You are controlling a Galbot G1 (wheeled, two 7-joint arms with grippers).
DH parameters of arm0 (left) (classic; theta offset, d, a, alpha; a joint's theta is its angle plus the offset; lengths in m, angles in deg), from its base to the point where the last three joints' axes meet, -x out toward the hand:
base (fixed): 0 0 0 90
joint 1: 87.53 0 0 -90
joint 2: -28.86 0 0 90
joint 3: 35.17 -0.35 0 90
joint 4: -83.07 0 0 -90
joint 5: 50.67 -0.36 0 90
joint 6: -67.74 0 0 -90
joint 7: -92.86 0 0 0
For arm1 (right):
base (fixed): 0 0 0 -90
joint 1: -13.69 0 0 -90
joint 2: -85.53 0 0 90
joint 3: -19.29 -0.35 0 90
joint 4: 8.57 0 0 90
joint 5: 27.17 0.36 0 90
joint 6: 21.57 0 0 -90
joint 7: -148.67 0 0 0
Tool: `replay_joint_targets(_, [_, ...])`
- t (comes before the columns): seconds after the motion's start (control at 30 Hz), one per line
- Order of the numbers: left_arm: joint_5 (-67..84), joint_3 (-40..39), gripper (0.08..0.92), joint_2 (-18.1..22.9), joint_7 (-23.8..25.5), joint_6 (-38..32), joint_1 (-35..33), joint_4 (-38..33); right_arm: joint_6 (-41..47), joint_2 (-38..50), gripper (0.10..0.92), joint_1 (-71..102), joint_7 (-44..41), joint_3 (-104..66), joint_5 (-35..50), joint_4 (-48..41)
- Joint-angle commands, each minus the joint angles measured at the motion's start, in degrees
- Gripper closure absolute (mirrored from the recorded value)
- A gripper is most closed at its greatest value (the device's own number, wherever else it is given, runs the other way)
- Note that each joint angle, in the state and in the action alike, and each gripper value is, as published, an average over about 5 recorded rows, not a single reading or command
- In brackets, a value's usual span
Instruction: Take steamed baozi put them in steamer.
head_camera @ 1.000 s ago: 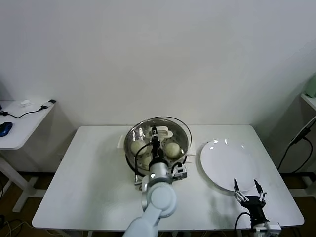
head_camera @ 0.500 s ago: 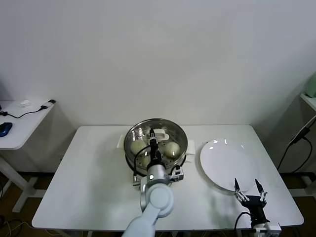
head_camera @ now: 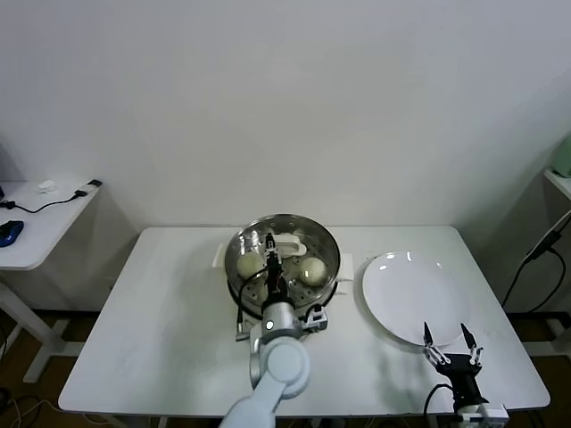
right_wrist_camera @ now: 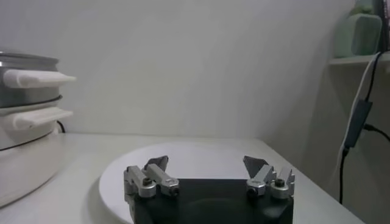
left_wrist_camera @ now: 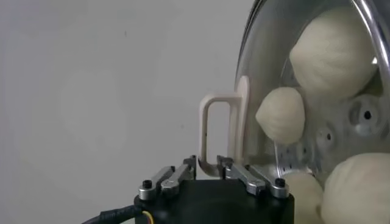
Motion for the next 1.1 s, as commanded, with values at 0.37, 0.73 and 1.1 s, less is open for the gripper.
replay_joint_targets(0.37, [41.11, 4.46, 0.376, -6.10, -17.00, -26.07, -9.56, -18.49, 0.84, 0.61, 0.203, 0.13, 1.54, 0.87, 3.79, 0.95])
replay_joint_targets(0.73, [113.35, 39.04, 0.178, -11.09, -18.22, -47.61, -22.94, -25.60, -3.52, -0.59, 0.203, -0.64, 0.01, 1.36, 4.15, 0.94])
replay_joint_targets(1.1, [120.12, 44.89, 0.177, -21.39, -15.22, -55.68, -26.88, -4.85, -5.33, -2.38, 0.203, -1.73, 1.54, 2.57, 2.36, -1.13])
